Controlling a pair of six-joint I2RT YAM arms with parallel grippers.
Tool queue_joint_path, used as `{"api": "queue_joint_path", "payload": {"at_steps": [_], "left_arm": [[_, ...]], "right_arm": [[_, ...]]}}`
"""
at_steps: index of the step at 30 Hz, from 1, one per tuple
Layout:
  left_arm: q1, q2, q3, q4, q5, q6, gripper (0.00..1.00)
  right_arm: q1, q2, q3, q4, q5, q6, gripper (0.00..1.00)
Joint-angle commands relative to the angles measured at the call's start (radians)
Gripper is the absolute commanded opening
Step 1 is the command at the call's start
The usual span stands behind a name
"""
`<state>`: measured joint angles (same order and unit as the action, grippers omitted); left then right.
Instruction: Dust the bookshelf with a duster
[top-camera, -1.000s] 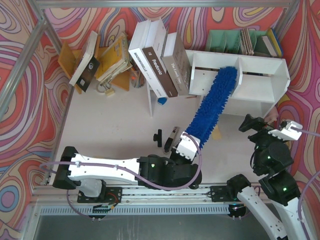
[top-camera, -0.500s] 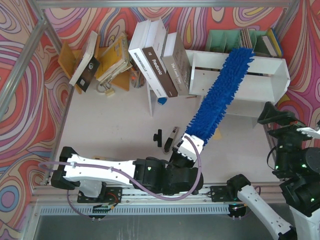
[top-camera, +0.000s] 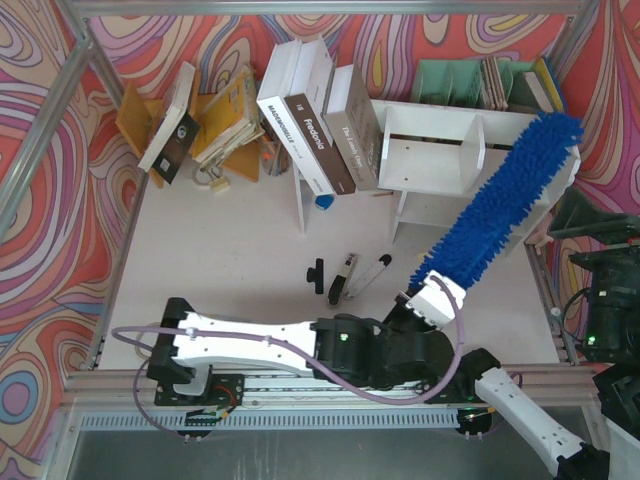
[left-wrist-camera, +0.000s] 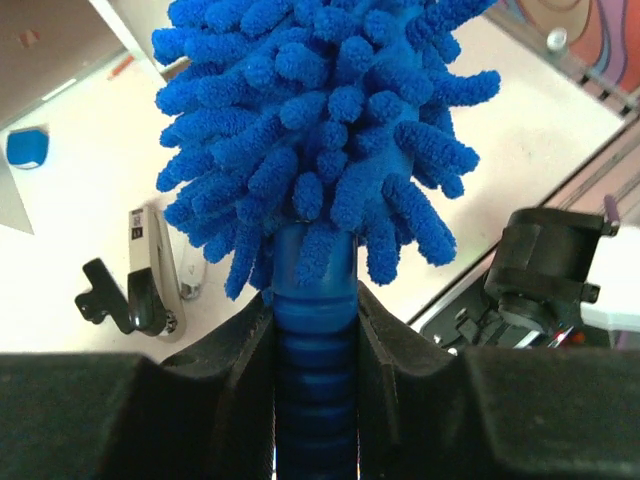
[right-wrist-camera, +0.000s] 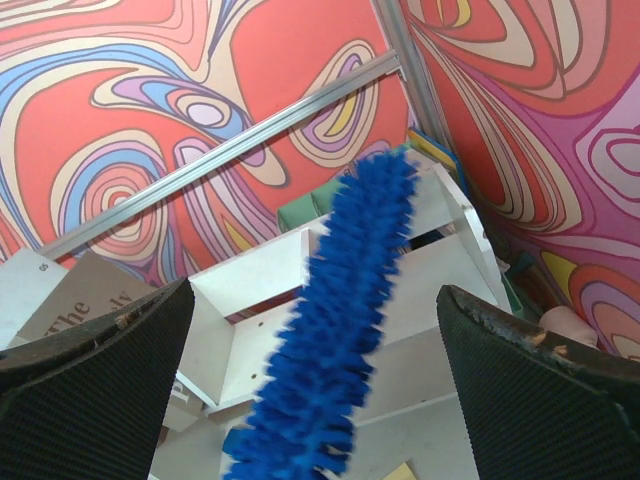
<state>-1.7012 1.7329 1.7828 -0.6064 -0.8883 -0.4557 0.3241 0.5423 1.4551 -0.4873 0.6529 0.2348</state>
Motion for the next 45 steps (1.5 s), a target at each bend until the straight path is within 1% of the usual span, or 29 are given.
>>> {"api": "queue_joint_path", "payload": {"at_steps": [1, 5, 10, 14, 17, 25, 28, 33, 38, 41, 45], "left_arm": [[0.015, 0.055, 0.041, -0.01, 0.054, 0.036, 0.0], [0.04, 0.09, 0.057, -0.033, 0.089, 0.01, 0.0], [0.067, 0.122, 0.072, -0.034, 0.123, 0.018, 0.0], [0.075, 0.17, 0.114, -0.064, 0.142, 0.031, 0.0], [0.085, 0.207, 0.143, -0.107, 0.184, 0.015, 0.0], [0.086, 0.238, 0.164, -0.159, 0.208, -0.011, 0.0], [0.086, 0.241, 0.171, -0.197, 0.194, -0.031, 0.0], [0.088, 0.2, 0.142, -0.206, 0.094, -0.071, 0.0], [0.088, 0.184, 0.136, -0.2, 0.039, -0.075, 0.0], [0.088, 0.211, 0.189, -0.255, 0.039, -0.104, 0.0], [0.088, 0.272, 0.28, -0.382, 0.005, -0.169, 0.0]], "right_arm": [[0.0, 0.014, 0.016, -0.025, -0.009, -0.006, 0.94], [0.0, 0.007, 0.003, -0.04, -0.008, 0.012, 0.94], [0.0, -0.002, -0.016, -0.061, -0.003, 0.025, 0.94], [0.0, -0.002, -0.021, -0.067, 0.003, 0.026, 0.94], [0.0, -0.002, -0.022, -0.067, 0.003, 0.026, 0.94], [-0.001, -0.01, -0.044, -0.064, 0.011, 0.04, 0.94], [0.0, -0.011, -0.051, -0.062, 0.01, 0.043, 0.94], [-0.001, -0.014, -0.059, -0.065, 0.005, 0.052, 0.94], [0.0, -0.025, -0.07, -0.066, 0.008, 0.057, 0.94], [-0.001, -0.032, -0.073, -0.068, 0.009, 0.06, 0.94], [-0.001, -0.037, -0.071, -0.071, 0.013, 0.059, 0.94]]}}
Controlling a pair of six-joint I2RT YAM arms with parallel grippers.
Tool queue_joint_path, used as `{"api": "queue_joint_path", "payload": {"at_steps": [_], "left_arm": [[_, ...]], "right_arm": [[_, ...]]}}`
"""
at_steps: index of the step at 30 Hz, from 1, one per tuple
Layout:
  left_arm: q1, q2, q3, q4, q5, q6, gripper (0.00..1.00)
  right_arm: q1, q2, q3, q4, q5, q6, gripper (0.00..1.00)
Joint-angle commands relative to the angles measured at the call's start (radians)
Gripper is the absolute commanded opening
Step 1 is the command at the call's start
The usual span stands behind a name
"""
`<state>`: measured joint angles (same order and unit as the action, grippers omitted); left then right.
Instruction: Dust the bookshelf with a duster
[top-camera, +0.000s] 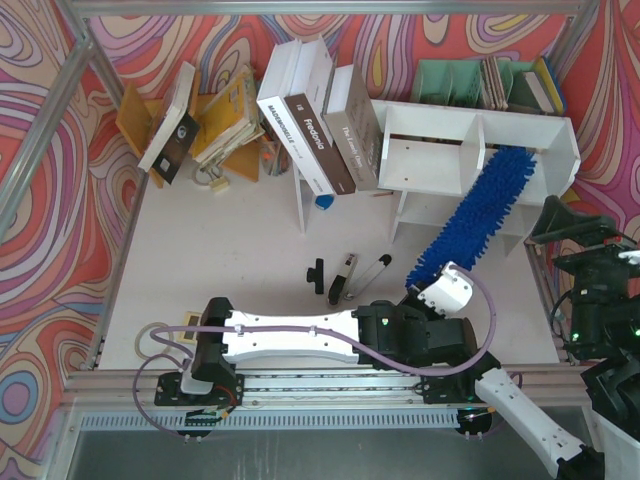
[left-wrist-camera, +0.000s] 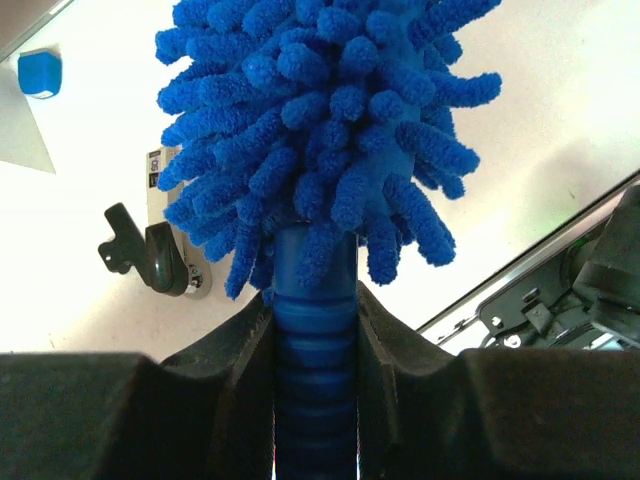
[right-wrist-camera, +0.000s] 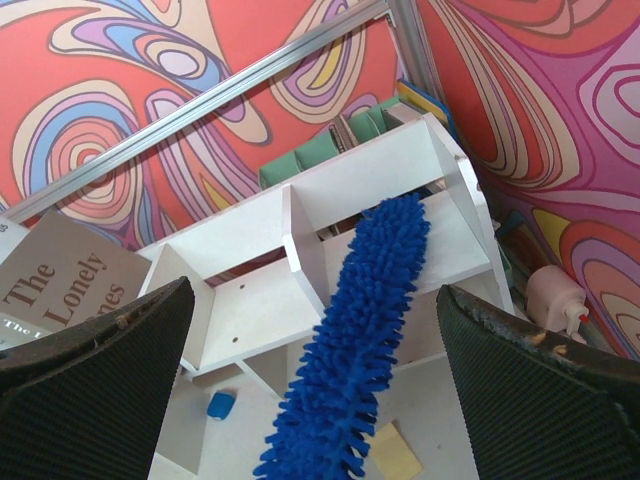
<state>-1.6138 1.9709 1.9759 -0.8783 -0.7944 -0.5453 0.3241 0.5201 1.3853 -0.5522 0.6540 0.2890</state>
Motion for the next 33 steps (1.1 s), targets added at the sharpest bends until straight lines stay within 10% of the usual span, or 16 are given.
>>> {"api": "queue_joint_path", "payload": {"at_steps": [1, 33], "left_arm": [[0.002, 0.044, 0.104, -0.137, -0.095, -0.099, 0.0], [0.021, 0.134, 0.323, -0.026, -0.044, 0.099, 0.0]], "right_arm": [[-0.001, -0.017, -0.001, -0.006, 0.014, 0.004, 0.94], [0.0, -0.034, -0.009, -0.002, 0.025, 0.007, 0.94]]}}
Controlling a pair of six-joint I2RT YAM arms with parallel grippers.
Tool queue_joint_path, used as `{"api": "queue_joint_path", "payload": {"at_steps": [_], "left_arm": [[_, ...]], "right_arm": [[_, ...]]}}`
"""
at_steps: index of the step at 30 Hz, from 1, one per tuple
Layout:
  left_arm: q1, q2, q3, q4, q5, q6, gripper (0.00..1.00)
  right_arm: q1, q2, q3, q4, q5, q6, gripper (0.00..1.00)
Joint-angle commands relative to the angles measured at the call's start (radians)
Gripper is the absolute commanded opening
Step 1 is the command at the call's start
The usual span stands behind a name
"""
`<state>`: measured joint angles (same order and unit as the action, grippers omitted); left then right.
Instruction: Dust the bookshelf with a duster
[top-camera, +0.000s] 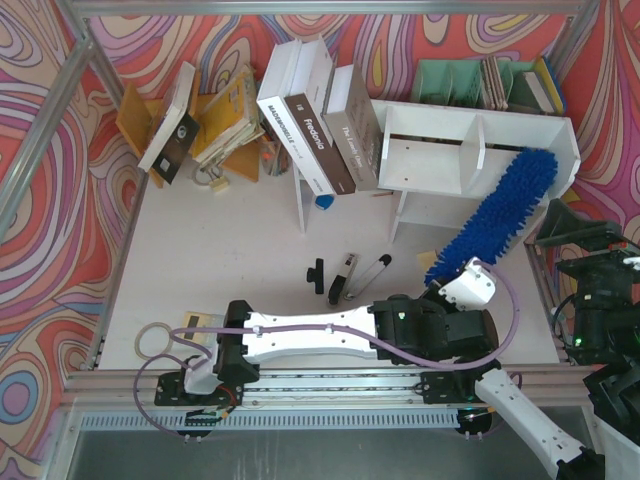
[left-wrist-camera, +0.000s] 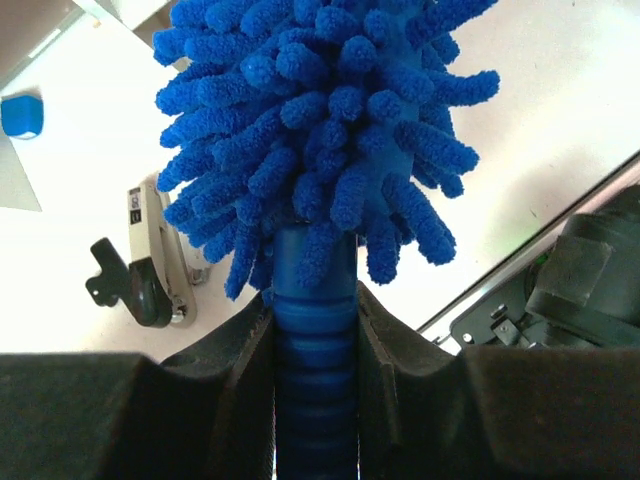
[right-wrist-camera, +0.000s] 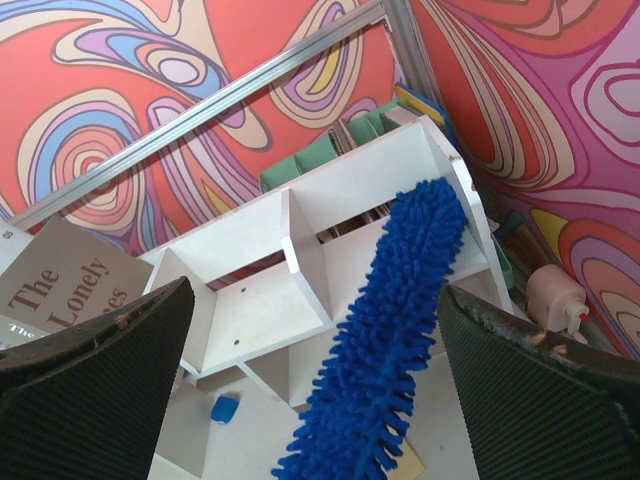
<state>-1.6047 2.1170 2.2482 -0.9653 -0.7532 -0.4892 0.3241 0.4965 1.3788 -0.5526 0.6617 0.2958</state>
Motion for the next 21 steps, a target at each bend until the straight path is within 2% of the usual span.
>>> {"api": "queue_joint_path", "payload": {"at_steps": [1, 7, 21], "left_arm": [[0.011, -0.021, 0.051, 0.067, -0.097, 0.048, 0.0], [0.016, -0.109, -0.06, 0.205, -0.126, 0.097, 0.0], [0.051, -0.007, -0.029, 0.047, -0.009, -0.02, 0.0]], "right_arm": [[0.0, -0.013, -0.003, 0.0, 0.017, -0.001, 0.94], [0.0, -0.01, -0.01, 0.005, 0.018, -0.008, 0.94], [0.0, -0.014, -0.024, 0.02, 0.028, -0.025, 0.95]]}}
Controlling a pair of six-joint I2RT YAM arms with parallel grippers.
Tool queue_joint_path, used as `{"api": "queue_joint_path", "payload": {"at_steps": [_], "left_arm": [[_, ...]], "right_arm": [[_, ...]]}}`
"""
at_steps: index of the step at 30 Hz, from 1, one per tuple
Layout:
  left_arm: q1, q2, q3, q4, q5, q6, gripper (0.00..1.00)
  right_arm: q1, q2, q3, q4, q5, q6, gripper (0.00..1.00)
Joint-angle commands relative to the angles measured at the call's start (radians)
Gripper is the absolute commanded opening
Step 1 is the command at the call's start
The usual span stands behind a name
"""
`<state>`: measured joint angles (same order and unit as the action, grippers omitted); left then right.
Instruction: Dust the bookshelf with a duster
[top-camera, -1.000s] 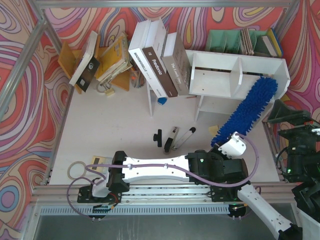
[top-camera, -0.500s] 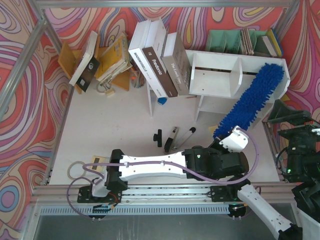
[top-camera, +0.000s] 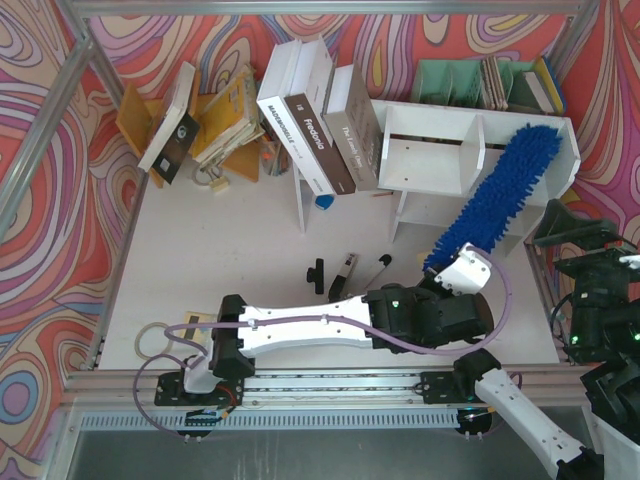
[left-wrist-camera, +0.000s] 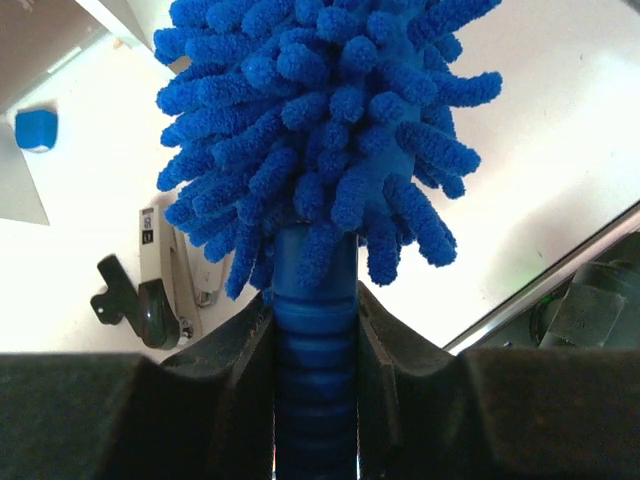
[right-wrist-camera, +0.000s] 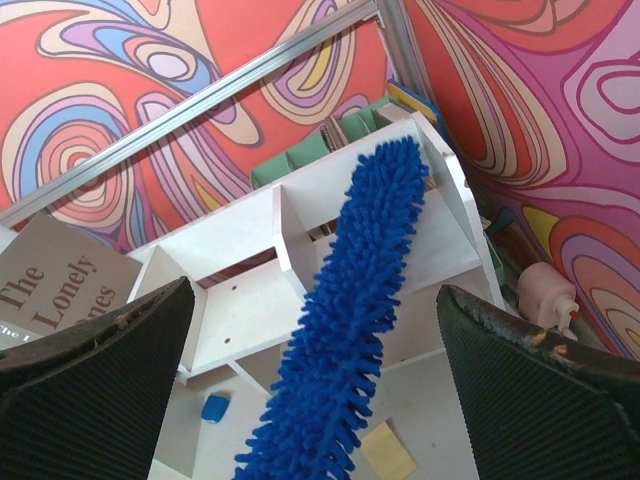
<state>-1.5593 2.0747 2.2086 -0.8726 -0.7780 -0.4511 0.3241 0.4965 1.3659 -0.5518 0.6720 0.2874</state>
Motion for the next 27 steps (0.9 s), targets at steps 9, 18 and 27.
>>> {"api": "queue_joint_path", "payload": {"at_steps": [9, 18, 27], "left_arm": [[0.008, 0.022, 0.027, -0.06, -0.066, -0.055, 0.0], [0.008, -0.093, -0.089, 0.089, -0.141, -0.005, 0.0], [-0.015, -0.147, -0.166, 0.077, -0.167, -0.071, 0.0]], "right_arm": [[-0.001, -0.016, -0.023, 0.013, 0.011, 0.001, 0.95], [-0.001, -0.022, -0.025, 0.006, 0.016, -0.001, 0.95], [0.0, -0.035, -0.045, 0.01, 0.029, -0.009, 0.95]]}}
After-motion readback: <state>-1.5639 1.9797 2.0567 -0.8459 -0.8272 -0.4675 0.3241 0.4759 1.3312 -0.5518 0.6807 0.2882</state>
